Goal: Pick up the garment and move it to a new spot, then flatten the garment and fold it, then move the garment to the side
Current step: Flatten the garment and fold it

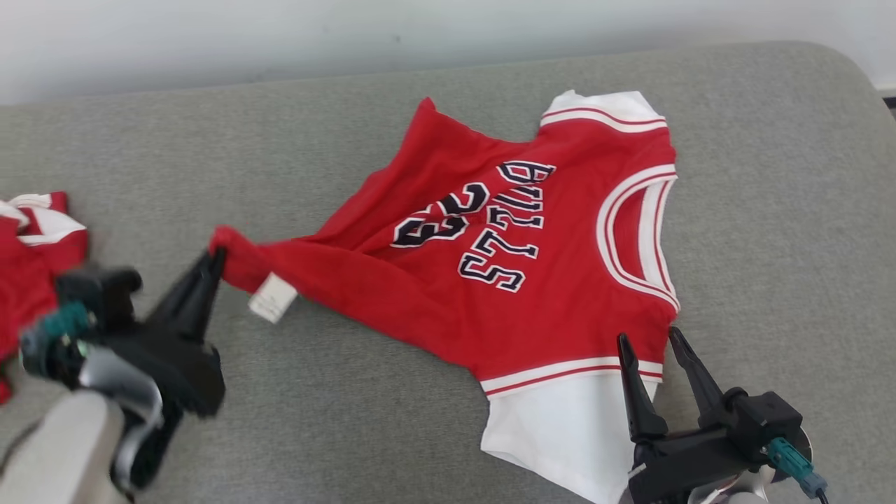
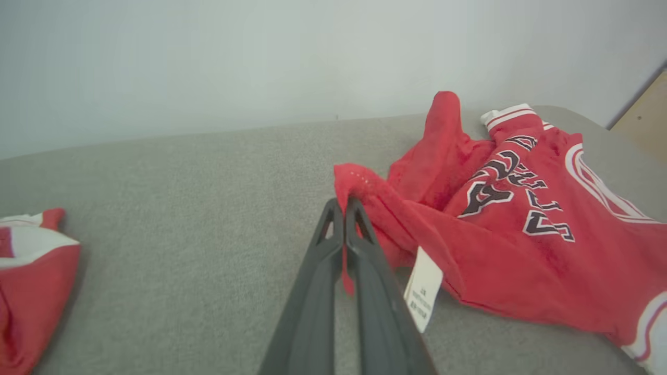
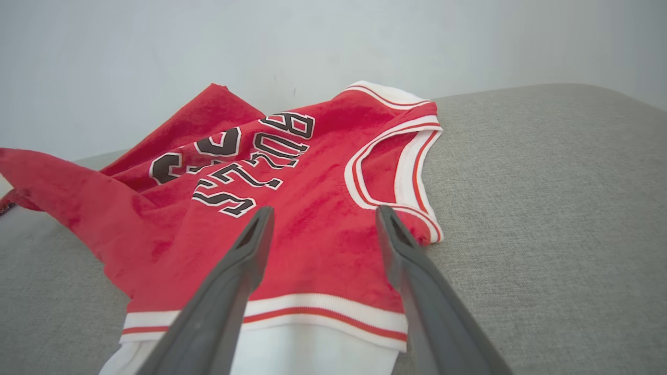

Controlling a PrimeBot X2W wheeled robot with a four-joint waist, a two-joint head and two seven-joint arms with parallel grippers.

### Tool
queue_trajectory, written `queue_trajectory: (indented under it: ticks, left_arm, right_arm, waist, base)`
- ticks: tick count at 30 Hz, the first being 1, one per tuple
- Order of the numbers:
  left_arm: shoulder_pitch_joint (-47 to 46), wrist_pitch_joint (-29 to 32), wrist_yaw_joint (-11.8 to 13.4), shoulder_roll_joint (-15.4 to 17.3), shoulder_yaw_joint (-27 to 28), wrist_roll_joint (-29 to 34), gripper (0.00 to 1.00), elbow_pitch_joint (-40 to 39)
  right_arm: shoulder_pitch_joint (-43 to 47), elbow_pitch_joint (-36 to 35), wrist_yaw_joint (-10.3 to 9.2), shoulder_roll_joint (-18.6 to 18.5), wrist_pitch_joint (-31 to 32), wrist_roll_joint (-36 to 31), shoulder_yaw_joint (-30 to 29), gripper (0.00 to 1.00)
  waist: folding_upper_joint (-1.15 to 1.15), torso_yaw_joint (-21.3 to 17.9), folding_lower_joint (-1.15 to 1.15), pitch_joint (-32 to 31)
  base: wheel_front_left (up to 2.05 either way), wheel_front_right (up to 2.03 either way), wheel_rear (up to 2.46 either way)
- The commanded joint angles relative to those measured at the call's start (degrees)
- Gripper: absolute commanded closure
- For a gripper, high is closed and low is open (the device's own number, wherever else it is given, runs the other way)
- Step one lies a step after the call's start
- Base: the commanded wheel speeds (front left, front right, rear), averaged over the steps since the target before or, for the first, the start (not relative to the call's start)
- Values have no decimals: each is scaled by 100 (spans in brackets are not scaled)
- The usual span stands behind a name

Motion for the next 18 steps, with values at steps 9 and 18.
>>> queue_trajectory:
  ticks: [9,18]
  left_arm:
    - [1571,-734,483,-151,-74,80,100,-650]
    - [2127,-1106,678,-507,-70,224,0,-362]
  right_arm:
    - [171,-8,-14,-111,-27,17,-79,0]
    - [225,53,-14,-202,-28,1,-37,0]
  waist:
    - [0,465,0,-158]
    - [0,675,0,-306]
  base:
    - [0,0,0]
    - [0,0,0]
